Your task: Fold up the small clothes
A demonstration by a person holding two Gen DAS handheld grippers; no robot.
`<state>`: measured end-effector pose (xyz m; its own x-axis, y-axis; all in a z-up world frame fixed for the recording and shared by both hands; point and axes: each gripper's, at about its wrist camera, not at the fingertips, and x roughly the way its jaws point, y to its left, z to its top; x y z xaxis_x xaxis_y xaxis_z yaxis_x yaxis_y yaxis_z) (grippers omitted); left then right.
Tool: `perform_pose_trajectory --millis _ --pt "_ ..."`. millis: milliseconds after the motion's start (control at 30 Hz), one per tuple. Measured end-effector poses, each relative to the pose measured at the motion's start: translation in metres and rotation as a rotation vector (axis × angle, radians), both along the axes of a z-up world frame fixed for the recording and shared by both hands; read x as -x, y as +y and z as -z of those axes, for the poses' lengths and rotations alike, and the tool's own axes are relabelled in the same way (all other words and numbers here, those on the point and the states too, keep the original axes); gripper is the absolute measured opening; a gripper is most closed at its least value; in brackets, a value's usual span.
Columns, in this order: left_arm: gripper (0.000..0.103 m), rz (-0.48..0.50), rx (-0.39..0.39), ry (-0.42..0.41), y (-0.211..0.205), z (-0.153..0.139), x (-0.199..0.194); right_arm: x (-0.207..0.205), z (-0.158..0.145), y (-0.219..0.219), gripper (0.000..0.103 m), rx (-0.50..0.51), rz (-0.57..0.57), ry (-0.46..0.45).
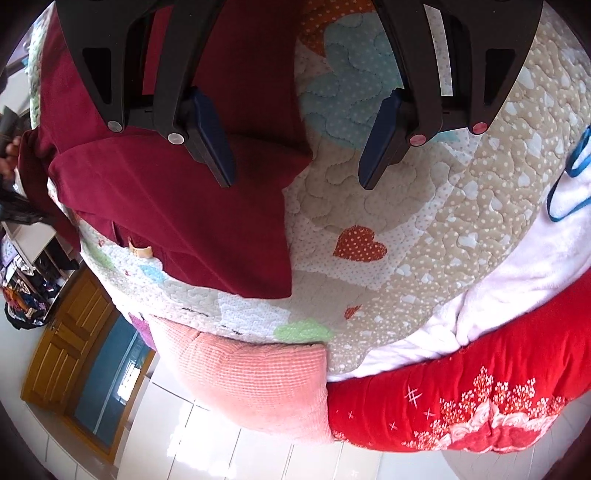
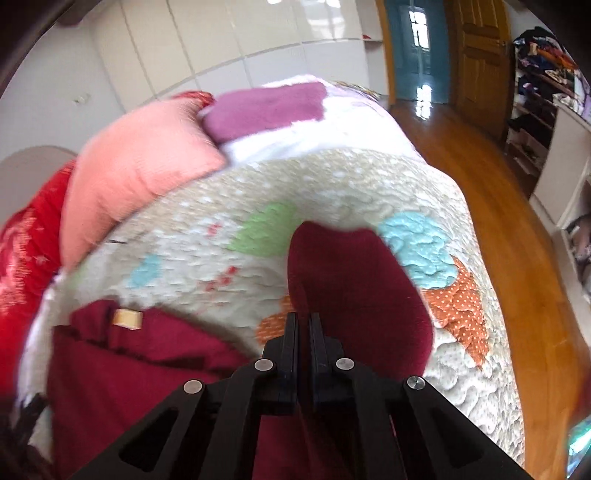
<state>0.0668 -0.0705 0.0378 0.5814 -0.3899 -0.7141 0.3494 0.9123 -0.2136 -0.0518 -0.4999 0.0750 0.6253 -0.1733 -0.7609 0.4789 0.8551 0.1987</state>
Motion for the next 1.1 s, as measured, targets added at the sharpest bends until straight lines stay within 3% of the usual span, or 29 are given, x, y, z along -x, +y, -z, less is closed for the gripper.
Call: perform_pose_trajectory --millis 233,367,667,767,867,933,1100 --pt "0.069 0.013 0.049 -0.024 0.004 -0.012 0.007 0.009 -0.07 0.088 0.004 -0.131 -0.292 -0.192" --pt "0.069 0.031 0.118 -0.019 0.01 -0.017 0.008 -0.015 -0.081 0.14 0.004 -0.228 -0.456 -0.229" --pt "0.07 0.132 0.31 -0.095 0.026 -0.039 0.012 -0.058 -0.04 0.207 0.004 -0.339 -0.626 -0.153" --pt "0.079 0.159 0.338 -0.112 0.027 -0.044 0.012 -0.061 -0.024 0.214 0.004 -0.373 -0.66 -0.117" --pt "0.079 0.15 0.338 -0.102 0.026 -0.042 0.01 -0.071 -0.008 0.218 0.004 -0.383 -0.68 -0.075" --pt "0.079 0.145 0.322 -0.086 0.023 -0.038 0.009 -0.082 0.001 0.217 0.004 -0.338 -0.665 -0.041" --pt "0.079 0.165 0.265 -0.069 0.011 -0.027 0.006 -0.112 0.027 0.201 0.005 -0.204 -0.516 0.02"
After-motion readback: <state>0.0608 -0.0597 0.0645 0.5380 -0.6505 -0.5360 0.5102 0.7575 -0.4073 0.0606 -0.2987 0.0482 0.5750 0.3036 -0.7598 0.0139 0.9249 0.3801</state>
